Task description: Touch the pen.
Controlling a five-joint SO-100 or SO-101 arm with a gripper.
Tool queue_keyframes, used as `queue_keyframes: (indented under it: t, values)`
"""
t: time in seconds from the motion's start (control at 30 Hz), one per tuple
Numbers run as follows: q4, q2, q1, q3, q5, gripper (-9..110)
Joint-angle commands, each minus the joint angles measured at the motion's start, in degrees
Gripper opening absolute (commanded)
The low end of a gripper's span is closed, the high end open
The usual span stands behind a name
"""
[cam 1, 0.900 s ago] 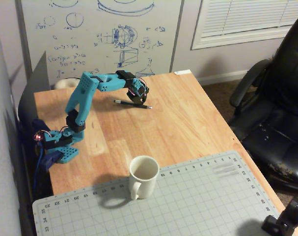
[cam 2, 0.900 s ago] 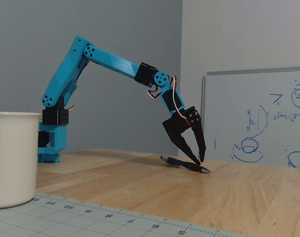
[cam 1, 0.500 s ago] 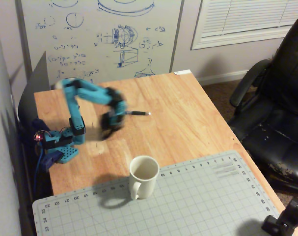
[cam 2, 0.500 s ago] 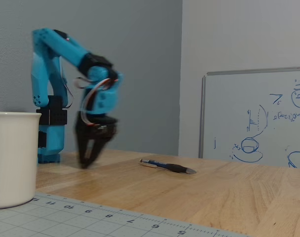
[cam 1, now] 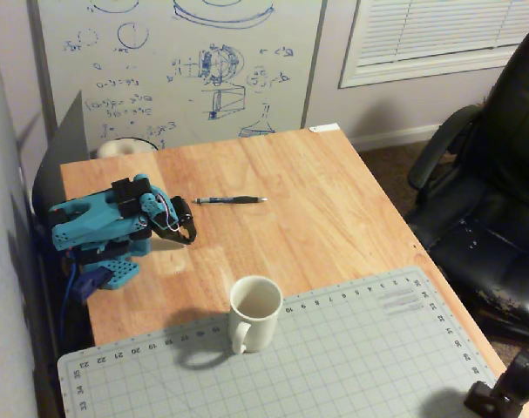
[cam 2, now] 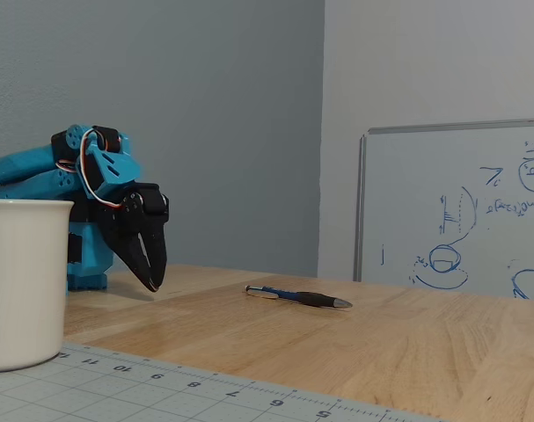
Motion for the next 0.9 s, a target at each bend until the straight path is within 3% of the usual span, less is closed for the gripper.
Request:
queue_keyframes:
  t: [0.0,0.87]
  values:
    - [-0.18,1.93,0.62,-0.79,0.44,1]
    - [-0.53,1.93,-2.02,-0.79,-0.26,1]
